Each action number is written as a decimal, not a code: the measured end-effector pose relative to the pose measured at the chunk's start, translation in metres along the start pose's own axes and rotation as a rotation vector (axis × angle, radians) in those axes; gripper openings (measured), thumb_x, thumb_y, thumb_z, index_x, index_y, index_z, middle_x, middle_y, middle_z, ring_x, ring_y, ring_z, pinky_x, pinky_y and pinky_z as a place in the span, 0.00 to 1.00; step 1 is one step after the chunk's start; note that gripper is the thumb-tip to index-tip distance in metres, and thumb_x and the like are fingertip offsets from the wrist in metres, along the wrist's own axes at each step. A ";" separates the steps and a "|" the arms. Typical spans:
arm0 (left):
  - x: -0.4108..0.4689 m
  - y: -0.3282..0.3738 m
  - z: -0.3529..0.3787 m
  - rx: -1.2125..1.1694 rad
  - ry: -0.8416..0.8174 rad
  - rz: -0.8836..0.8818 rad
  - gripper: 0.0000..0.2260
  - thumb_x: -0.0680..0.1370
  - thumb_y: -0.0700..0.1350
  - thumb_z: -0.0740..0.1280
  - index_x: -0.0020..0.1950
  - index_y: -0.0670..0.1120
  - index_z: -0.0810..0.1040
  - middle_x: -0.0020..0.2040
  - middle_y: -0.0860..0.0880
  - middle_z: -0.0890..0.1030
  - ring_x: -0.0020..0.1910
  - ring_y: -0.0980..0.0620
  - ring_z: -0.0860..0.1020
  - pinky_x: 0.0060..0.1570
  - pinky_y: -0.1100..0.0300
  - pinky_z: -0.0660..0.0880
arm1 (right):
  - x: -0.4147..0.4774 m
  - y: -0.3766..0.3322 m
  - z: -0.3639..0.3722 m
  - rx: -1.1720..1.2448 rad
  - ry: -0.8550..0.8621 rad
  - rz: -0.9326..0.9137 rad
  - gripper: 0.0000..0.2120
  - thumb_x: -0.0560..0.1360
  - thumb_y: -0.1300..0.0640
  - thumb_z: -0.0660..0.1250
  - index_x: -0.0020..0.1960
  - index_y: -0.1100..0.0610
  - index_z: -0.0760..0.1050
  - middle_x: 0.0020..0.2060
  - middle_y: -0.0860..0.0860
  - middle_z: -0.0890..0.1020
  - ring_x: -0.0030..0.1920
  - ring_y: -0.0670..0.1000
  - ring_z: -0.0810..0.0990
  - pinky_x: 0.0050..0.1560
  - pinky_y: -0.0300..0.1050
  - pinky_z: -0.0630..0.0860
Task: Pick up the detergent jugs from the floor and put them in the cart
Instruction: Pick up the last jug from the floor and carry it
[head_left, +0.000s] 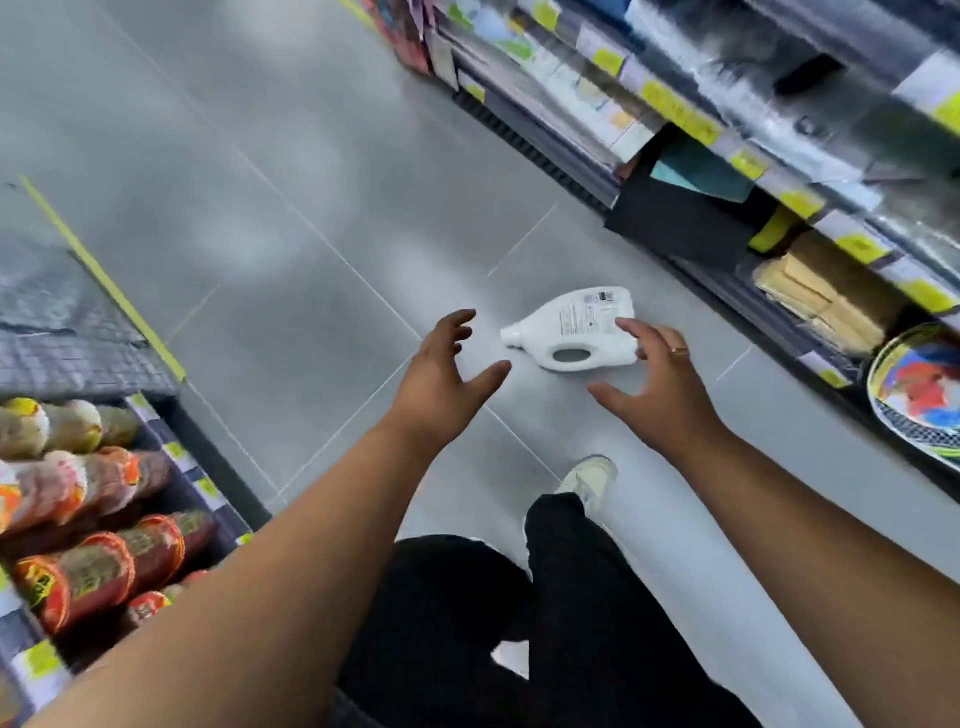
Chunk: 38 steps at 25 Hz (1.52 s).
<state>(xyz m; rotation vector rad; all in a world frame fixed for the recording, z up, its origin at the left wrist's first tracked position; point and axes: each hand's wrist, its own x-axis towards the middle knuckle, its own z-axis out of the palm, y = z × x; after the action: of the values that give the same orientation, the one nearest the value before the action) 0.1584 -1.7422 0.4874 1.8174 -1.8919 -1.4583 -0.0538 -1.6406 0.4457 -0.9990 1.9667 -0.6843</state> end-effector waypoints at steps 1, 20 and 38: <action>0.030 -0.010 0.009 0.021 -0.021 -0.004 0.29 0.73 0.51 0.74 0.71 0.55 0.67 0.65 0.51 0.74 0.63 0.54 0.74 0.67 0.54 0.70 | 0.021 0.011 0.010 -0.001 0.010 0.014 0.36 0.67 0.54 0.77 0.72 0.52 0.67 0.68 0.54 0.68 0.65 0.56 0.72 0.65 0.54 0.71; 0.393 -0.314 0.196 0.449 -0.468 0.107 0.38 0.72 0.58 0.74 0.76 0.58 0.59 0.68 0.44 0.71 0.67 0.45 0.71 0.66 0.55 0.67 | 0.234 0.309 0.300 -0.285 0.042 0.093 0.52 0.65 0.46 0.77 0.79 0.52 0.50 0.70 0.57 0.69 0.72 0.58 0.65 0.75 0.55 0.53; 0.410 -0.353 0.233 0.369 -0.422 0.041 0.28 0.76 0.59 0.68 0.74 0.58 0.62 0.63 0.47 0.76 0.55 0.47 0.75 0.50 0.60 0.67 | 0.275 0.335 0.302 -0.665 0.096 -0.031 0.49 0.64 0.55 0.74 0.77 0.49 0.50 0.39 0.55 0.84 0.45 0.60 0.80 0.57 0.51 0.59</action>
<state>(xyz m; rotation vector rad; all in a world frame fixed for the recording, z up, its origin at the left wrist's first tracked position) 0.1383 -1.8883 -0.0826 1.6865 -2.5302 -1.6727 -0.0310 -1.7206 -0.0756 -1.4017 2.3242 -0.0732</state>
